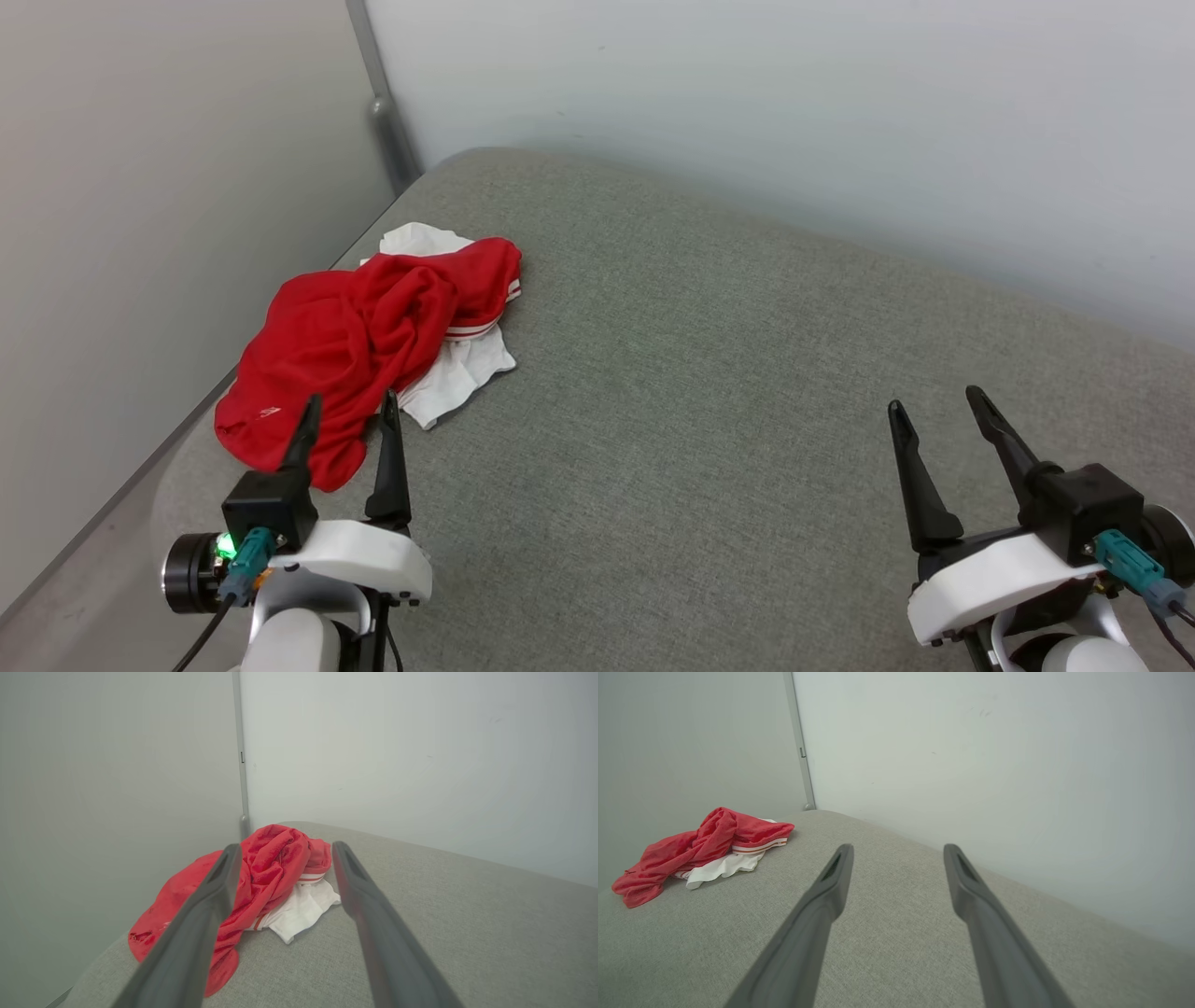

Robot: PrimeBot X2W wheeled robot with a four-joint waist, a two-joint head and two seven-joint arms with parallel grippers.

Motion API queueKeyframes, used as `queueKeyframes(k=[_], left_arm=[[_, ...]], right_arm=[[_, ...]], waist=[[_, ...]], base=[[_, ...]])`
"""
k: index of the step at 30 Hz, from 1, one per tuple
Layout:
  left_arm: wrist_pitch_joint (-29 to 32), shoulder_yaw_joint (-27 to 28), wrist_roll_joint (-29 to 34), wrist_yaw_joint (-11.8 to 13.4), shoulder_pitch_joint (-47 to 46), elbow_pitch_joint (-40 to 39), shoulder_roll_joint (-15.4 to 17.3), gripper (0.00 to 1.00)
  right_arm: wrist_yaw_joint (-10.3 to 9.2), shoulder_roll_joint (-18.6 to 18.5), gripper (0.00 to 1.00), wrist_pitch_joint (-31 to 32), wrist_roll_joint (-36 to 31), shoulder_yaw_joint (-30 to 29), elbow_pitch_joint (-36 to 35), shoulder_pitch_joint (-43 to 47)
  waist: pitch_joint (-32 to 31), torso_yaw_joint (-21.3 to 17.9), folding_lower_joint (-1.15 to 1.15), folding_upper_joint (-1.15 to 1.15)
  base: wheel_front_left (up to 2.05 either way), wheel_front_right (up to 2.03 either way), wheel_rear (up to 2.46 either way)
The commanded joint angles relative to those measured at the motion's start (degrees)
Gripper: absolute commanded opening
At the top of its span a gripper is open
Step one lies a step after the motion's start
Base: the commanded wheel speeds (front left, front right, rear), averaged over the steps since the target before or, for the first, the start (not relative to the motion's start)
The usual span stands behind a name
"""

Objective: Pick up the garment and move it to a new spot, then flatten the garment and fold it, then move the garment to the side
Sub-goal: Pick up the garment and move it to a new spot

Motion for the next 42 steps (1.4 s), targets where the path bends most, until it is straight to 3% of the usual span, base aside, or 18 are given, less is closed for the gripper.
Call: queueKeyframes(k=[1,10,18,21,24,32,37,39,41,42], left_arm=[[-0.2,0.4,-0.2,-0.1,-0.7,0.0,0.0,1.0],[0.8,2.2,-1.6,-0.4,-11.7,3.0,1.5,1.0],[8.7,5.2,-4.6,-2.9,-29.2,11.2,8.8,1.0],[28.6,6.4,-9.9,-6.5,-40.0,23.3,18.7,1.0],[35.4,6.0,-11.9,-7.1,-40.6,26.1,21.5,1.0],[50.2,5.5,-17.4,-7.4,-38.0,31.2,24.8,1.0],[56.0,6.3,-20.9,-7.3,-35.2,34.5,23.7,1.0],[54.5,6.9,-21.3,-6.7,-34.9,34.1,23.5,0.4],[52.2,7.1,-21.2,-6.5,-35.1,33.3,23.2,0.0],[51.2,7.1,-20.9,-6.4,-35.2,33.0,23.2,0.0]], right_arm=[[-0.02,0.0,1.0,0.1,-0.1,0.1,0.0,-0.7],[-0.02,-1.6,1.0,1.7,-0.1,1.3,-1.5,-3.8],[-0.03,-3.3,1.0,2.7,-0.9,1.4,-3.4,-7.1],[-0.02,-3.4,1.0,1.8,-0.5,2.5,-4.0,-11.1],[-0.02,-3.3,1.0,1.1,-0.3,2.9,-3.5,-12.4],[-0.02,-3.7,1.0,0.0,0.6,3.1,-2.0,-14.5],[-0.02,-3.8,1.0,-0.1,0.9,3.3,-1.6,-15.5],[-0.02,-3.9,1.0,-0.2,0.8,3.3,-1.4,-15.6],[-0.02,-4.1,1.0,-0.2,0.3,3.5,-1.2,-15.7],[-0.02,-4.0,1.0,-0.2,0.4,3.5,-1.2,-15.7]], waist=[[0.2,0.0,0.0,0.0],[5.3,-3.0,0.0,0.0],[13.5,-8.9,0.0,0.0],[21.7,-15.3,0.0,0.0],[23.7,-16.7,0.0,0.0],[26.6,-18.0,0.0,0.0],[27.4,-18.3,0.0,0.0],[27.5,-18.2,0.0,0.0],[27.4,-18.0,0.0,0.0],[27.2,-17.9,0.0,0.0]], base=[[0.0,0.0,0.0],[0.0,0.0,0.0],[0.0,0.0,0.0],[0.0,0.0,0.0],[0.0,0.0,0.0],[0.0,0.0,0.0],[0.0,0.0,0.0],[0.0,0.0,0.0],[0.0,0.0,0.0],[0.0,0.0,0.0]])
